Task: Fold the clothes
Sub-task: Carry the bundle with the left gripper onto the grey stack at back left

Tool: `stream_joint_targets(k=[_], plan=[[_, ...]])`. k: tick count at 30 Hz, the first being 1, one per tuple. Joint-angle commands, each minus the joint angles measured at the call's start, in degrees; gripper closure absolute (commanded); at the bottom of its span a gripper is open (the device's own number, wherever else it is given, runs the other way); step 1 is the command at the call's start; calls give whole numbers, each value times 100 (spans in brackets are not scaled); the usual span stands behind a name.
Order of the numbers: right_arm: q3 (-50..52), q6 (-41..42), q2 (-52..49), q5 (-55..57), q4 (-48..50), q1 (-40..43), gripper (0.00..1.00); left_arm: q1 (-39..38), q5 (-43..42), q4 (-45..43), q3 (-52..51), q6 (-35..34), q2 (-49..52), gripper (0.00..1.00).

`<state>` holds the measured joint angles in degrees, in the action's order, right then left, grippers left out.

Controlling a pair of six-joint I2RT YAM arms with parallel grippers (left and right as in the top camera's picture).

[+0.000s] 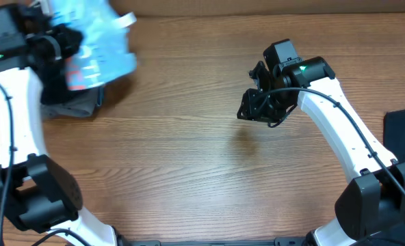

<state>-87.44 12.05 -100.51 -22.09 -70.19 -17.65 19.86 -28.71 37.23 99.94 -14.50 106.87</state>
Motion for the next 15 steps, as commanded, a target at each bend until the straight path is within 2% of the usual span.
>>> stream_joint_targets(k=[1,3,4,5,7,12,15], plan=[[-66,22,15,-11,-109,0,57,522,785,144,46,404,280,81],[-66,22,15,-11,-168,0,57,756,905,275,46,407,415,36],[-66,22,15,-11,-197,0,57,892,984,350,46,407,444,21],[-66,22,15,-11,-221,0,57,1003,1062,413,46,424,450,16],[-66,20,17,-9,-271,0,57,1283,1088,553,98,422,391,0],[-72,20,24,-9,-240,0,57,1808,1019,1283,675,431,85,0],[-101,17,81,-9,-186,0,57,1950,870,1961,1248,734,-164,0]])
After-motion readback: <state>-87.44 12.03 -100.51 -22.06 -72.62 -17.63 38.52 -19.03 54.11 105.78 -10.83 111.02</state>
